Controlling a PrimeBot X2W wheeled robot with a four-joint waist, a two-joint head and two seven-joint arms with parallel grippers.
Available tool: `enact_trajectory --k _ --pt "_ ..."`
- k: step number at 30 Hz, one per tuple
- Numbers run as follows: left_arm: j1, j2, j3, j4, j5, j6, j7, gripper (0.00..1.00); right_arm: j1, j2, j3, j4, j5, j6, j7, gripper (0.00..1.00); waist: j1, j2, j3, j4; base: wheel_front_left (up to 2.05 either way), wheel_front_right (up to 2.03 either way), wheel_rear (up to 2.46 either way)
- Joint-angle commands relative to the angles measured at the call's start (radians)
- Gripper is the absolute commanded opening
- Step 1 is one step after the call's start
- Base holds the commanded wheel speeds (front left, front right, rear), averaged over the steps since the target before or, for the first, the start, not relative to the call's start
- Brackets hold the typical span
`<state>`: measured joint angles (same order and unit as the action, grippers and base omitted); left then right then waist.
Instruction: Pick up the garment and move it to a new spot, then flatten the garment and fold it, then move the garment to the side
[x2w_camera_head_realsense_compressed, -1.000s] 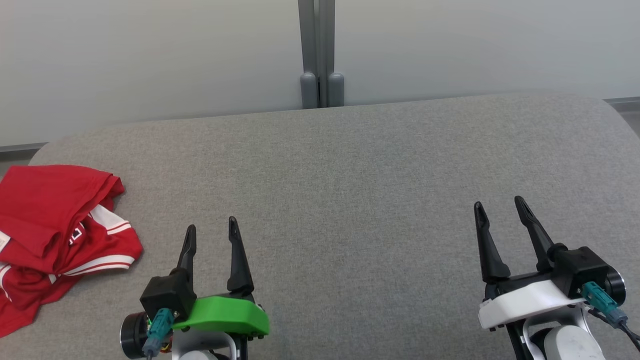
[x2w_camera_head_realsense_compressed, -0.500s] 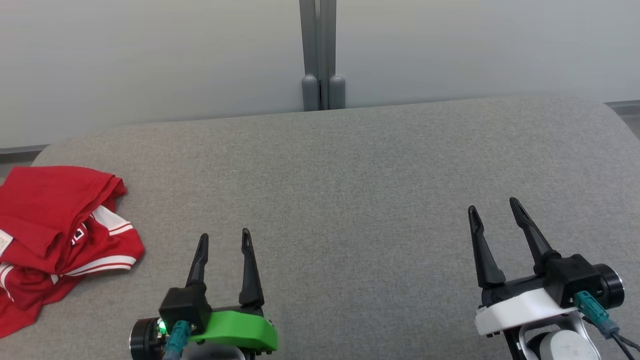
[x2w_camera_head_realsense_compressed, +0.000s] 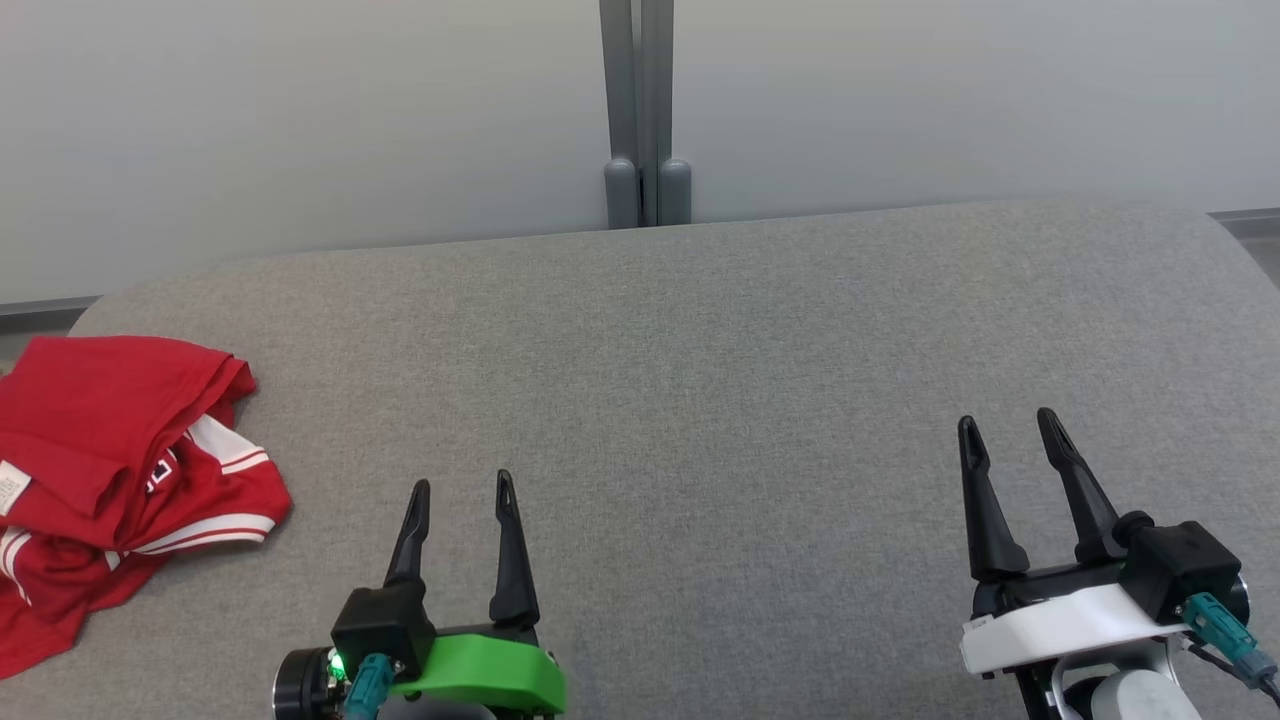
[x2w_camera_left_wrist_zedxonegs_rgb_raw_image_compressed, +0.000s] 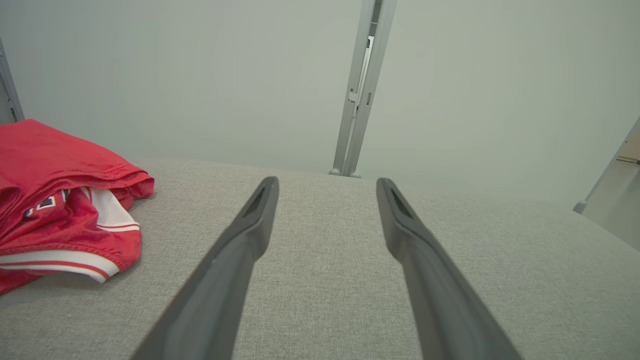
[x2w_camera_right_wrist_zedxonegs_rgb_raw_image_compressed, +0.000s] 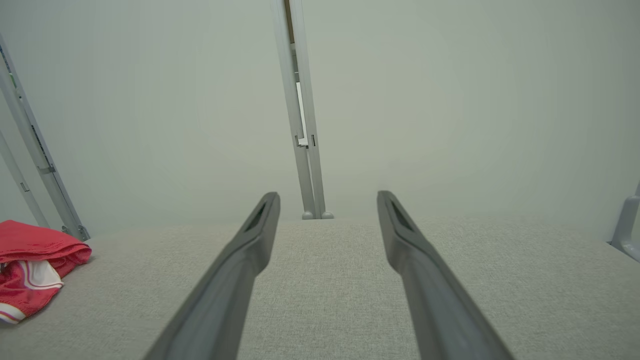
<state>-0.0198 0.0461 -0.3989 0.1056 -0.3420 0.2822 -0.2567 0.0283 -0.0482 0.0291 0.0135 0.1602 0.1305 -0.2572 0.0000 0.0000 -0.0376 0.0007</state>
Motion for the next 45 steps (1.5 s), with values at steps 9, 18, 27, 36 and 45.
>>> enact_trajectory --k 9,18,27,36,45 --pt "0.015 0.007 -0.001 0.019 -0.023 0.025 -0.009 1.0 0.014 -0.004 -0.002 0.037 0.069 0.0 -0.009 1.0 0.0 0.0 -0.003 0.002 0.0 0.0 0.0" --pt "0.016 0.007 0.004 0.033 -0.04 0.023 -0.009 1.0 0.007 -0.004 0.001 0.052 0.064 0.0 -0.009 1.0 0.0 0.0 -0.004 0.001 0.0 0.0 0.0" --pt "0.006 0.007 0.001 0.042 -0.044 0.026 -0.009 1.0 0.01 -0.004 -0.001 0.058 0.063 0.0 -0.009 1.0 0.0 0.0 -0.004 0.01 0.0 0.0 0.0" --pt "0.001 0.007 0.03 0.056 -0.03 0.03 -0.009 1.0 0.024 -0.004 0.024 0.067 0.081 0.0 -0.009 1.0 0.0 0.0 -0.003 0.099 0.0 0.0 0.0" --pt "0.015 0.007 0.061 0.06 -0.003 0.019 -0.009 1.0 0.028 -0.004 0.052 0.061 0.097 0.0 -0.009 1.0 0.0 0.0 0.003 0.238 0.0 0.0 0.0"
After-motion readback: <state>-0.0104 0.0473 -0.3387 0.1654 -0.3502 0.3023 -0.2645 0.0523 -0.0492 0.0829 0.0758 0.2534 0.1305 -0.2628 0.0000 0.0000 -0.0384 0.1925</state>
